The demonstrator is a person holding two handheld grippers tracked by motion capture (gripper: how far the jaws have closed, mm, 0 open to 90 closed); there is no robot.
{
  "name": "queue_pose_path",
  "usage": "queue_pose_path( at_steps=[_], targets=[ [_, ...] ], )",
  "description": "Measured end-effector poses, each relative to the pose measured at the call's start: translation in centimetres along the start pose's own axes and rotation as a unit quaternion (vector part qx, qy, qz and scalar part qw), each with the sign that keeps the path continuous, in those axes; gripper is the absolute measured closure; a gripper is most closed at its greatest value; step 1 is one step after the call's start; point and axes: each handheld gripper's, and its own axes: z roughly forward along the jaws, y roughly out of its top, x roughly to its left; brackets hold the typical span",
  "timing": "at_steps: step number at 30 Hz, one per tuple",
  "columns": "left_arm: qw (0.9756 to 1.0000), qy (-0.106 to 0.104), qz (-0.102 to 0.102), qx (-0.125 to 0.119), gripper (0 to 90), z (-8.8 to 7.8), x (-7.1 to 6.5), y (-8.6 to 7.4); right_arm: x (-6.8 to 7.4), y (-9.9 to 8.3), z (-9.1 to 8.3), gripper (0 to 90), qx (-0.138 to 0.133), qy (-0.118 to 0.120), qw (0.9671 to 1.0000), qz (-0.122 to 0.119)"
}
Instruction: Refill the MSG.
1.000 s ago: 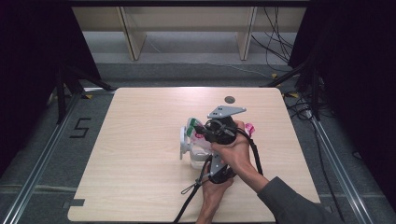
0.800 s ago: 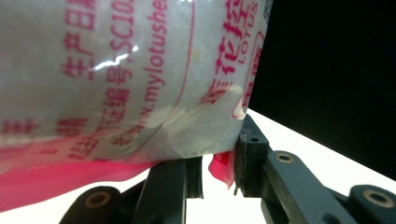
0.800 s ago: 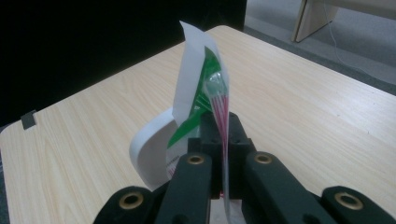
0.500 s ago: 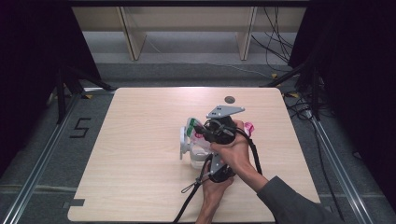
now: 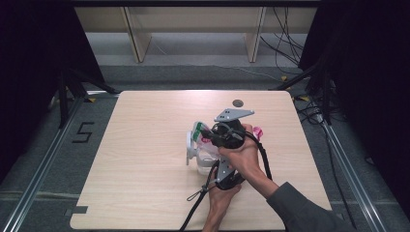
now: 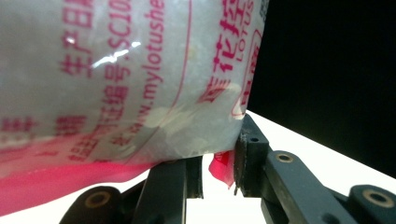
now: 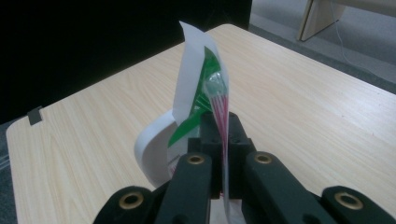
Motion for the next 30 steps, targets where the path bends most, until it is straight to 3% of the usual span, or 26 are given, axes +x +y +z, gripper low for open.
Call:
queue_pose_path(
  at_steps=[2,3,4,17,20,23,24,30],
  targets=[
    [1.0000,-0.002,-0.003,0.000,75.3,0.04,-0.12,0.02,0.09,-0.10,0.16,90.0,-0.003,-0.001,1.0000,0.007],
    [0.9999,-0.003,0.012,0.012,75.3,-0.12,0.06,0.06,-0.01,0.00,0.14,90.0,0.002,0.003,1.0000,-0.001],
    [0.9988,0.001,0.036,0.033,75.3,-0.43,0.43,0.17,0.05,0.10,-0.07,90.0,0.007,-0.006,0.9999,0.008],
    [0.9988,0.001,0.038,0.031,75.4,-0.49,0.28,0.21,-0.16,0.22,0.03,90.0,0.001,-0.012,0.9998,0.016],
    [0.9987,-0.003,0.038,0.032,75.4,-0.54,0.27,0.23,-0.49,0.37,-0.09,90.0,0.001,-0.014,0.9999,-0.002],
    [0.9987,-0.003,0.040,0.032,75.4,-0.49,0.21,0.15,-0.33,0.34,-0.05,90.0,0.006,-0.014,0.9998,0.015],
    [0.9987,-0.004,0.039,0.032,75.4,-0.50,0.20,0.14,-0.45,0.36,0.00,90.0,0.007,-0.016,0.9998,0.006],
    [0.9986,-0.008,0.041,0.033,75.5,-0.66,0.13,0.30,-0.25,0.39,0.21,90.0,0.010,-0.016,0.9998,0.004]
  ],
)
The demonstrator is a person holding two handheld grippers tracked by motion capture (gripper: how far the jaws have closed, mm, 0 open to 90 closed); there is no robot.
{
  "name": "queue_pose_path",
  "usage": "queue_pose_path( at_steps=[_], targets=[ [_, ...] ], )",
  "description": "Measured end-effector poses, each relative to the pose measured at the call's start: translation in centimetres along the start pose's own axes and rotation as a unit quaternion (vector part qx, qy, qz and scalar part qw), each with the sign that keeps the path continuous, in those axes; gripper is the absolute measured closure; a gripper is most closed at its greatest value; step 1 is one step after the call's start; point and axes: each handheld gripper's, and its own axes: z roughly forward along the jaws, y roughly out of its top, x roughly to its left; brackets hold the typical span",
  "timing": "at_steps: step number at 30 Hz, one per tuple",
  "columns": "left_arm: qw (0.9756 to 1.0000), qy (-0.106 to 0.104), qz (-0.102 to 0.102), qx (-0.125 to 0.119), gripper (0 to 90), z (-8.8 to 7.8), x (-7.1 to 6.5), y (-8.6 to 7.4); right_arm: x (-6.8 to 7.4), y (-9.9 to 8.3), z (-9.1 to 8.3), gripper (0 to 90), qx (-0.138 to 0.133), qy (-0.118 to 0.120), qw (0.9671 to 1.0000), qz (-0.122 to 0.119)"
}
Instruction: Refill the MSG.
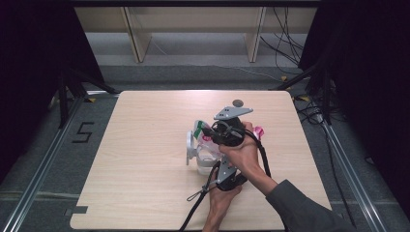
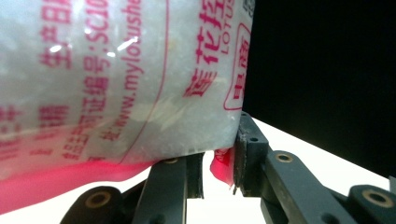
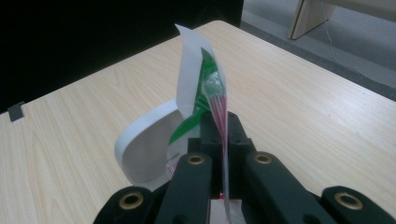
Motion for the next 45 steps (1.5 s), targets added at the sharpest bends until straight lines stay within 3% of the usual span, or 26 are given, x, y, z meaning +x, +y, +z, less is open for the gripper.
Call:
queue_pose_path(
  at_steps=[7,10,13,16,24,25,26,29,31,33,35,37,45],
  targets=[
    [1.0000,0.002,0.002,-0.002,75.4,-0.07,-0.12,-0.01,-0.24,0.04,0.17,90.0,0.002,-0.005,0.9998,-0.018],
    [1.0000,0.005,0.003,0.007,75.5,-0.22,-0.12,0.07,-0.18,0.02,0.28,90.0,0.005,0.001,0.9999,-0.013],
    [1.0000,-0.003,0.001,-0.007,75.5,-0.05,-0.05,-0.08,-0.09,-0.02,0.34,90.0,0.006,-0.002,0.9999,-0.016],
    [1.0000,-0.002,0.001,-0.004,75.5,-0.07,-0.06,-0.05,-0.04,-0.10,0.36,90.0,0.003,-0.003,1.0000,-0.005],
    [1.0000,-0.003,0.004,-0.002,75.5,-0.12,0.00,0.00,-0.23,0.01,0.43,90.0,0.002,0.003,0.9997,-0.022],
    [1.0000,-0.002,0.004,-0.001,75.5,-0.14,0.02,0.02,-0.22,0.02,0.43,90.0,0.002,0.004,0.9998,-0.022],
    [1.0000,-0.001,0.005,-0.004,75.5,-0.12,-0.02,0.00,0.00,0.00,0.37,90.0,0.003,0.004,1.0000,-0.005],
    [1.0000,-0.001,0.006,-0.003,75.5,-0.13,-0.07,0.04,-0.19,0.04,0.32,90.0,0.004,0.003,0.9998,-0.019],
    [1.0000,-0.002,0.009,-0.002,75.5,-0.14,-0.05,0.06,-0.06,0.01,0.28,90.0,0.006,0.002,0.9999,-0.009],
    [0.9999,0.004,0.014,-0.001,75.5,-0.16,-0.07,0.04,-0.17,0.08,0.23,90.0,0.005,0.003,0.9997,-0.022],
    [0.9999,0.002,0.014,0.001,75.5,-0.18,-0.01,0.08,-0.10,0.05,0.20,90.0,0.000,0.009,1.0000,0.001],
    [0.9999,0.002,0.012,-0.005,75.5,-0.12,-0.12,0.07,-0.06,0.06,0.23,90.0,0.001,0.008,1.0000,0.000],
    [0.9999,-0.007,0.004,-0.013,75.5,-0.16,-0.16,0.12,0.02,0.03,0.51,90.0,0.017,0.003,0.9997,-0.018]
  ],
)
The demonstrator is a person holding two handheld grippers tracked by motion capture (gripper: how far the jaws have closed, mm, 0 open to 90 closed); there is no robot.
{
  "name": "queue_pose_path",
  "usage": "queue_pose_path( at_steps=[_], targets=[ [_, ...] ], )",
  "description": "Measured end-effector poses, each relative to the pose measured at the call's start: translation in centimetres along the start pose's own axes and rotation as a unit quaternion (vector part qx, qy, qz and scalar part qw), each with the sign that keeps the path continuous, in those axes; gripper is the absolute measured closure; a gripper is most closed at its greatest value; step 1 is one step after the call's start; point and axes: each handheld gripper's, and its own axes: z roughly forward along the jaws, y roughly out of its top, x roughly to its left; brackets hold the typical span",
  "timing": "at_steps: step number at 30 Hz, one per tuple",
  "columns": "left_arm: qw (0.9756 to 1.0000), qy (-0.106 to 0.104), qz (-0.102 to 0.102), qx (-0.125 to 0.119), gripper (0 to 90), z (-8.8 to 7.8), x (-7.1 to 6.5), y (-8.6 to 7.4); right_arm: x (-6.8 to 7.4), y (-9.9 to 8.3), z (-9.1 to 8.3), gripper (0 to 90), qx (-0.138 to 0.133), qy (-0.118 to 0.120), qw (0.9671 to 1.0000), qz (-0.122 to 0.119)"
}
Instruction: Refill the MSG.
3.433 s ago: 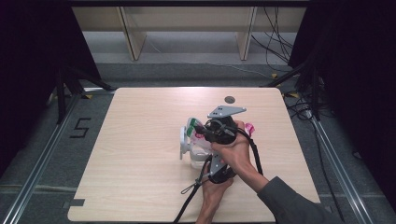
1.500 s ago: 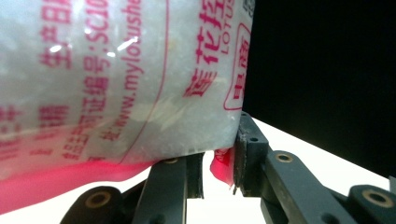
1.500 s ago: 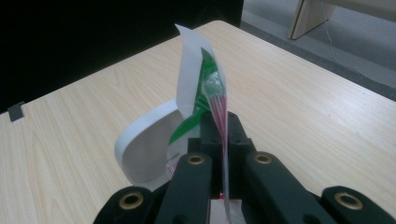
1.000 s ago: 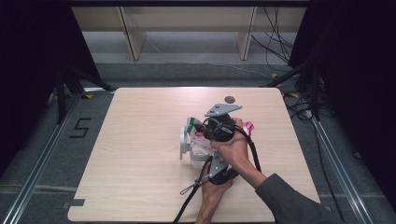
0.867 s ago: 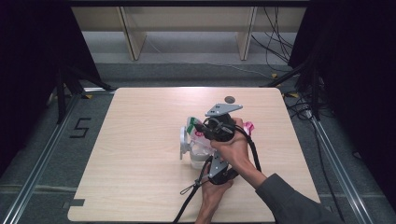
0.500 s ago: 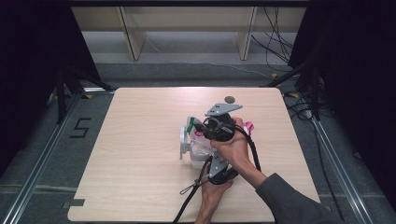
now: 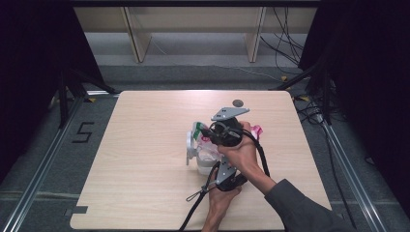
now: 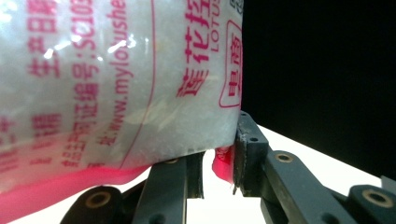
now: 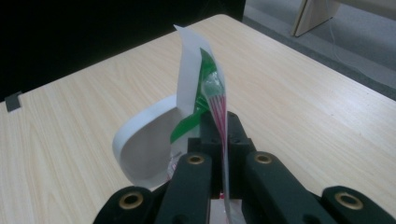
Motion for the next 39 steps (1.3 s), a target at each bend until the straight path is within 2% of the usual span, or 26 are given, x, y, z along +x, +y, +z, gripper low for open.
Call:
queue_pose_path(
  at_steps=[3,5,6,9,10,15,16,18,20,21,23,24,28,29,32,33,34,36,37,38,39],
  targets=[
    [1.0000,0.003,0.003,0.001,75.5,-0.07,-0.01,-0.02,0.05,0.12,-0.09,90.0,0.004,0.001,1.0000,0.000],
    [1.0000,0.002,0.002,0.000,75.6,-0.06,-0.02,-0.01,-0.04,0.09,0.02,90.0,-0.005,0.008,0.9999,0.004],
    [1.0000,0.002,0.002,0.000,75.5,-0.06,-0.02,-0.01,-0.05,0.12,0.02,90.0,-0.003,0.006,1.0000,-0.004],
    [1.0000,0.002,0.005,0.000,75.6,-0.11,0.01,0.02,-0.03,0.15,-0.03,90.0,-0.005,0.003,1.0000,-0.006],
    [1.0000,0.002,0.005,-0.003,75.5,-0.08,0.01,0.02,0.04,0.15,-0.21,90.0,-0.001,0.003,0.9999,0.010],
    [1.0000,0.002,0.006,0.000,75.5,-0.22,-0.05,0.10,-0.10,0.16,-0.18,90.0,-0.006,0.003,1.0000,0.002],
    [0.9999,0.007,0.008,0.007,75.5,-0.36,-0.13,0.11,0.02,0.06,0.06,90.0,-0.012,0.004,0.9999,0.004],
    [1.0000,0.006,0.007,0.005,75.5,-0.34,-0.11,0.08,0.03,0.05,-0.03,90.0,-0.002,0.005,1.0000,0.005],
    [1.0000,0.006,0.004,0.004,75.5,-0.32,-0.12,0.07,0.07,-0.15,0.24,90.0,-0.007,0.009,0.9999,0.010],
    [1.0000,0.006,0.005,0.004,75.5,-0.34,-0.13,0.08,-0.10,-0.13,0.33,90.0,-0.012,0.009,0.9999,-0.002],
    [1.0000,0.005,0.007,0.004,75.5,-0.37,-0.13,0.09,-0.15,-0.09,0.24,90.0,-0.009,0.011,0.9999,-0.004],
    [0.9999,0.006,0.006,0.005,75.5,-0.36,-0.14,0.11,-0.14,-0.15,0.16,90.0,-0.009,0.011,0.9999,0.006],
    [0.9999,0.006,0.008,0.006,75.6,-0.37,-0.12,0.09,-0.27,-0.17,0.13,90.0,-0.011,0.012,0.9999,-0.001],
    [0.9999,0.006,0.006,0.005,75.5,-0.36,-0.13,0.10,-0.14,-0.25,0.11,90.0,-0.012,0.012,0.9997,0.017],
    [0.9999,0.006,0.007,0.004,75.5,-0.35,-0.14,0.09,-0.17,-0.27,0.14,90.0,-0.013,0.013,0.9997,0.014],
    [0.9999,0.006,0.008,0.006,75.5,-0.37,-0.12,0.09,-0.07,-0.27,0.06,90.0,-0.010,0.012,0.9997,0.020],
    [0.9999,0.006,0.007,0.005,75.6,-0.35,-0.12,0.10,-0.17,-0.26,0.07,90.0,-0.012,0.013,0.9998,0.013],
    [1.0000,0.006,0.006,0.004,75.6,-0.34,-0.16,0.12,-0.06,-0.28,0.02,90.0,-0.012,0.013,0.9996,0.021],
    [0.9999,0.000,-0.012,-0.012,75.5,-0.17,-0.47,0.10,-0.08,-0.26,0.04,90.0,-0.013,0.013,0.9997,0.017],
    [1.0000,0.005,0.007,0.003,75.5,-0.37,-0.17,0.14,-0.08,-0.26,0.04,90.0,-0.013,0.013,0.9997,0.017],
    [1.0000,0.005,0.007,0.003,75.6,-0.36,-0.15,0.15,-0.17,-0.27,0.07,90.0,-0.018,0.010,0.9996,0.018]
  ],
)
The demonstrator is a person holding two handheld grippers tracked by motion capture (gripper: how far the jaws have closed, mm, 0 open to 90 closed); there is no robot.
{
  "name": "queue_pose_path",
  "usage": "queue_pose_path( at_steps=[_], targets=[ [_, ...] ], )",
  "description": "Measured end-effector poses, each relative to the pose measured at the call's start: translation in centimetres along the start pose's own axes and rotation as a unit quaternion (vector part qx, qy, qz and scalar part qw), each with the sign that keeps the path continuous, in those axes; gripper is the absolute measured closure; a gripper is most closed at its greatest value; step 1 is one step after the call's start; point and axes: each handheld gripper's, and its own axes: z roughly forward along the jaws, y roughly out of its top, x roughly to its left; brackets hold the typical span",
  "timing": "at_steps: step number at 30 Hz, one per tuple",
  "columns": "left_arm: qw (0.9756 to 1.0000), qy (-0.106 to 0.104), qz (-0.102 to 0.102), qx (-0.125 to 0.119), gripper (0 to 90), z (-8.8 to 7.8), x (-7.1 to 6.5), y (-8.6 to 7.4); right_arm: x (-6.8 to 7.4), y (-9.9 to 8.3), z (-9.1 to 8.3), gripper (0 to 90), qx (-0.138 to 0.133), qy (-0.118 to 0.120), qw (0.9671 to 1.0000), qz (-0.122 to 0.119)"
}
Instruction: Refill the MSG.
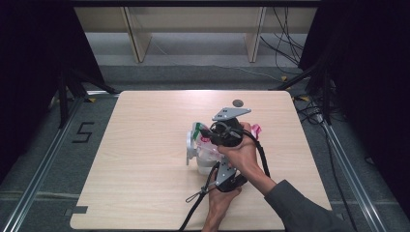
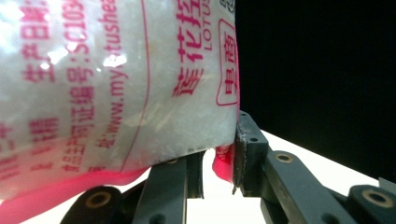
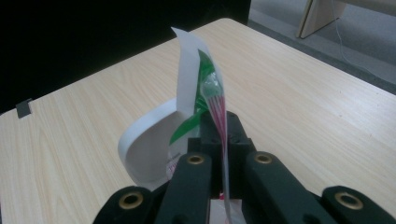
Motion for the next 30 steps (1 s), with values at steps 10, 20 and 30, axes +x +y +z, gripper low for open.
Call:
queue_pose_path(
  at_steps=[10,20,30],
  targets=[
    [1.0000,-0.001,-0.001,-0.002,75.6,-0.02,0.06,0.05,0.07,0.06,0.03,90.0,-0.002,-0.002,1.0000,-0.002],
    [1.0000,-0.002,-0.001,-0.001,75.6,-0.04,-0.02,0.22,0.03,0.23,-0.12,90.0,0.004,0.003,0.9999,-0.010],
    [1.0000,-0.001,-0.004,-0.004,75.6,-0.02,0.00,0.23,0.21,0.15,0.08,90.0,0.001,0.001,1.0000,-0.001]
  ],
)
